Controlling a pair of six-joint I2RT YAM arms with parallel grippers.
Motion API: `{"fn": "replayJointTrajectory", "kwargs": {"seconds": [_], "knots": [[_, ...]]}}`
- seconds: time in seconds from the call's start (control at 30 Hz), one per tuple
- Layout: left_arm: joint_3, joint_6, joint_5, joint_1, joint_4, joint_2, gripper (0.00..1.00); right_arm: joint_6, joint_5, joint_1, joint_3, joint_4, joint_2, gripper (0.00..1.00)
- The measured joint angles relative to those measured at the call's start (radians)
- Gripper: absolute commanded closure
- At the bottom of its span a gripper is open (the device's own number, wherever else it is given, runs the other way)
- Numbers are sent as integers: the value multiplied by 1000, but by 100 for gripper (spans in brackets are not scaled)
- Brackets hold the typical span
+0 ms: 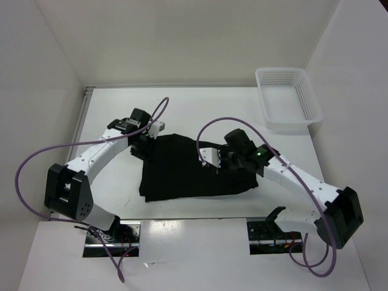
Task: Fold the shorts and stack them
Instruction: Fold the shorts
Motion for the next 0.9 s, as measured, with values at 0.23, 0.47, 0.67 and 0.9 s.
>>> {"fn": "replayJointTrajectory", "kwargs": {"seconds": [0.23,0.47,0.67,0.9], "knots": [[-72,0,9,-86,124,92,55,92,46,5,-159,130,124,80],[-216,0,18,-117,167,118,55,51,180,7,-275,224,168,84],[-272,-3,-30,-120,221,118,55,17,262,8,-320,300,181,78],[-165,-3,-112,-51,212,222,59,34,285,14,-258,403,257,77]]}}
